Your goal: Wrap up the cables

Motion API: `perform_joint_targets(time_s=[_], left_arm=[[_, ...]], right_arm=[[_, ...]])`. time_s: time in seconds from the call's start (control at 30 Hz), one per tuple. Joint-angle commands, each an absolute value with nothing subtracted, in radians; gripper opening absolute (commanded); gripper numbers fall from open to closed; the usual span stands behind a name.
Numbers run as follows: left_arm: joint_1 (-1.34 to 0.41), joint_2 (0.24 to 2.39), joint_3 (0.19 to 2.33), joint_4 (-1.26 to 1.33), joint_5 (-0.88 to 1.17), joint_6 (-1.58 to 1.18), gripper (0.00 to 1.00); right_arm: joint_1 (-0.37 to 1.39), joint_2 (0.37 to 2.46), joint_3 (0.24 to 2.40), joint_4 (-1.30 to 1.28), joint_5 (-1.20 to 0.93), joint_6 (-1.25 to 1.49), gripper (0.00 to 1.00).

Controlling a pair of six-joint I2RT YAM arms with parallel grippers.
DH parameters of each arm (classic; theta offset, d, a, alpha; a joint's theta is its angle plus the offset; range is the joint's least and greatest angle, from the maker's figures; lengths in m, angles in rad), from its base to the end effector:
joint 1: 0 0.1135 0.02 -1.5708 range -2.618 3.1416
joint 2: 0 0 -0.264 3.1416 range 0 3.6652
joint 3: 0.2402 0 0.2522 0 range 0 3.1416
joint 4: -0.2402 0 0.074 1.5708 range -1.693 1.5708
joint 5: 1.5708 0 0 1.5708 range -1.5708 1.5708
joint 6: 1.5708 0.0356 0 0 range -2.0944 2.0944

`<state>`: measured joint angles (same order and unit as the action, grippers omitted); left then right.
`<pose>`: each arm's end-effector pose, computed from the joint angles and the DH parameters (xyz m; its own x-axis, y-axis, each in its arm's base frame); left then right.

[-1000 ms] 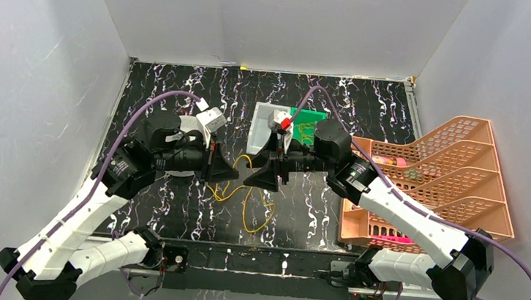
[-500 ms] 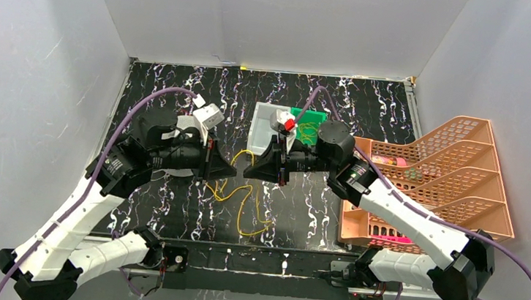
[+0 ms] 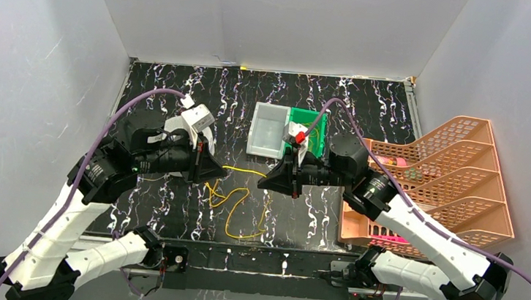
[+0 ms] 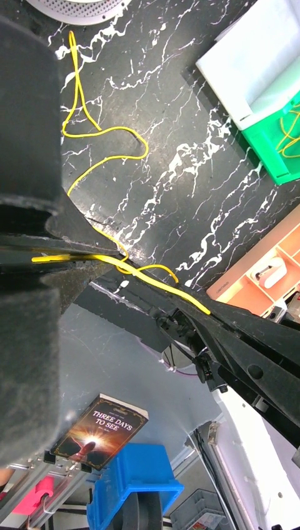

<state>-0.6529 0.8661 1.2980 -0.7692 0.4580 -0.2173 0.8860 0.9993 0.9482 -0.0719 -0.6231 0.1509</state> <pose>0.1066 -0.1014 0.4366 -0.4456 0.0974 -0.8899 0.7990 0.4915 -0.3463 0.1275 0.1890 0.3703 -0.2264 -0.0842 -0.9704 -0.9723 0.0786 0.2200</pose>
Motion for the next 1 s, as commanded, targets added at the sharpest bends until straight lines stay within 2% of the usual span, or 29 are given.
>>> perform_joint_targets(time_s=[0.0, 0.23, 0.37, 0.4, 0.43, 0.5, 0.57, 0.6, 0.8, 0.97], left_arm=[[-0.652, 0.842, 1.349, -0.831, 0.411, -0.199, 0.00], [-0.653, 0.848, 1.348, -0.842, 0.437, -0.199, 0.00], [-0.652, 0.848, 1.319, -0.821, 0.424, -0.210, 0.00], [-0.652, 0.851, 1.323, -0.818, 0.396, -0.214, 0.11], [-0.652, 0.852, 1.330, -0.819, 0.378, -0.212, 0.17], [-0.652, 0.856, 1.352, -0.817, 0.331, -0.209, 0.35], [-0.652, 0.861, 1.379, -0.818, 0.252, -0.195, 0.60], [-0.652, 0.864, 1.387, -0.818, 0.203, -0.190, 0.65], [-0.651, 1.003, 1.385, -0.857, -0.105, -0.137, 0.74], [-0.652, 1.086, 1.334, -0.829, -0.278, -0.099, 0.79]], right_arm=[[0.884, 0.957, 0.930, -0.125, -0.565, 0.152, 0.00], [0.884, 0.941, 0.954, -0.144, -0.519, 0.168, 0.00], [0.884, 0.947, 0.989, -0.133, -0.570, 0.191, 0.00], [0.885, 0.961, 1.005, -0.145, -0.580, 0.200, 0.00], [0.885, 0.969, 1.017, -0.162, -0.570, 0.202, 0.00], [0.885, 0.993, 1.055, -0.224, -0.515, 0.201, 0.00], [0.885, 1.036, 1.119, -0.329, -0.420, 0.212, 0.00], [0.885, 1.053, 1.138, -0.364, -0.380, 0.221, 0.00], [0.884, 1.118, 1.180, -0.486, -0.008, 0.287, 0.00], [0.882, 1.121, 1.160, -0.498, 0.115, 0.313, 0.00]])
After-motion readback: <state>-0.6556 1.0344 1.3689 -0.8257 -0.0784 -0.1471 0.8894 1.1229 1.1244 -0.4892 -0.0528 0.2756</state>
